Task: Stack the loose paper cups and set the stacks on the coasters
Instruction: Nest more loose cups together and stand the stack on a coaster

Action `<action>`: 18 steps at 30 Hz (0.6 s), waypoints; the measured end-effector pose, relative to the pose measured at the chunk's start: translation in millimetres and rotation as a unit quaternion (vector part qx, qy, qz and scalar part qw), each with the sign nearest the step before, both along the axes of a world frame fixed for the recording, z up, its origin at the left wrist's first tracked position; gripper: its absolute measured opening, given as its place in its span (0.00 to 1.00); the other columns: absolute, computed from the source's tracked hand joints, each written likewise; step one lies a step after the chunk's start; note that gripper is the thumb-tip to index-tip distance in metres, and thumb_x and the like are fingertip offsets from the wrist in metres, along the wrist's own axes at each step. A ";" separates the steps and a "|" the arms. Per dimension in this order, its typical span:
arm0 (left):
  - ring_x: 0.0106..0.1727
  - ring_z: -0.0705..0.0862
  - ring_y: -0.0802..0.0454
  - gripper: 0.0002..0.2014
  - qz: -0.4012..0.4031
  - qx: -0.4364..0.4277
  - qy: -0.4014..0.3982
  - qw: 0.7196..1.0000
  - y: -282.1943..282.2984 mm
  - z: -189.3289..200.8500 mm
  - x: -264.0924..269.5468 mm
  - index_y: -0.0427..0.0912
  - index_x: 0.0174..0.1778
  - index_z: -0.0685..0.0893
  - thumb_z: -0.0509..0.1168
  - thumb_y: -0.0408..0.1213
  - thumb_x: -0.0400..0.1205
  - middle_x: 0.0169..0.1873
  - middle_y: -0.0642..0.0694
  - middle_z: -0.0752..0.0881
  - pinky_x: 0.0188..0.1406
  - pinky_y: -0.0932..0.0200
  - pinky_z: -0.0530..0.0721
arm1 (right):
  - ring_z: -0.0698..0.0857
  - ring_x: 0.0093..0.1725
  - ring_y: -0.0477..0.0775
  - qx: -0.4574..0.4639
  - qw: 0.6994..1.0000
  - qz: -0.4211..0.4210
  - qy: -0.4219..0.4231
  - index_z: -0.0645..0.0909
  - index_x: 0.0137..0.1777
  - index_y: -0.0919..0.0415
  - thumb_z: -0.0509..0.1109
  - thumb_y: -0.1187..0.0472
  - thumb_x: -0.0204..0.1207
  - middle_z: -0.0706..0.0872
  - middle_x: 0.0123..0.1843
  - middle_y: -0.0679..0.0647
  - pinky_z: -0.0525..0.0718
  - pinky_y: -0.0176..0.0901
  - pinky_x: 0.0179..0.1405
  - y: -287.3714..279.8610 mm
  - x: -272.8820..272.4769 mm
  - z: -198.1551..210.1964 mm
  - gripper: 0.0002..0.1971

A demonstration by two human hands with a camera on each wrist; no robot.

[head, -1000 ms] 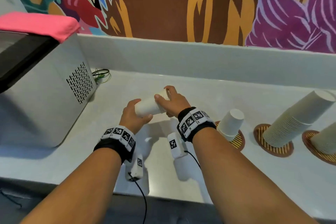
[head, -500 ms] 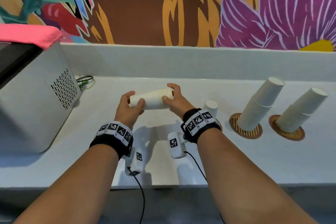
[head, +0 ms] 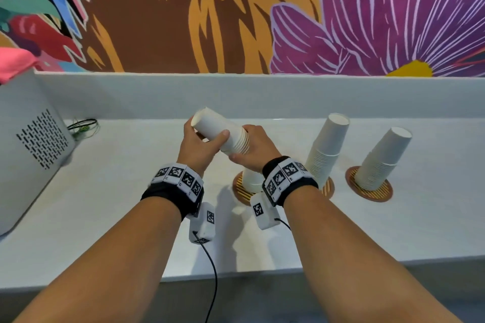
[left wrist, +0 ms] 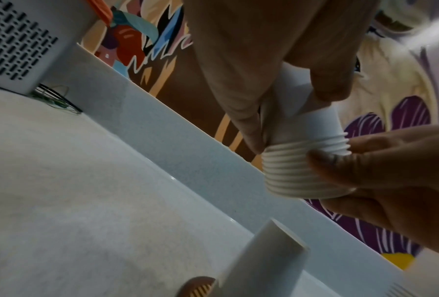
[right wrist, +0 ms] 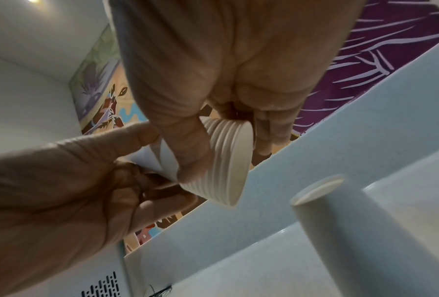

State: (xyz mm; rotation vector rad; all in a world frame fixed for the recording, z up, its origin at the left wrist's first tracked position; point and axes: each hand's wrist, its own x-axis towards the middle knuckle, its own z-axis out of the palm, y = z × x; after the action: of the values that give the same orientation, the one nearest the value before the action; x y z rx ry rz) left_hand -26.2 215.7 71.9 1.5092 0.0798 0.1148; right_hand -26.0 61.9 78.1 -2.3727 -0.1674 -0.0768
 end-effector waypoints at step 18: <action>0.61 0.81 0.50 0.31 -0.029 0.229 -0.023 0.973 -101.8 -4.5 4.9 0.48 0.76 0.69 0.73 0.38 0.78 0.66 0.47 0.80 0.57 0.54 0.78 | 0.82 0.62 0.57 0.062 0.996 0.034 0.051 0.70 0.71 0.56 0.77 0.57 0.71 0.83 0.64 0.54 0.80 0.47 0.58 -82.1 12.1 -16.5 0.30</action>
State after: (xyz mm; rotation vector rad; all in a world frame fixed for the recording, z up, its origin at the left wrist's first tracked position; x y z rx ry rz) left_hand -21.3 113.9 67.4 1.9665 -0.0306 0.1258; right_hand -13.9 -20.1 61.6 -2.2387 -0.1895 0.0652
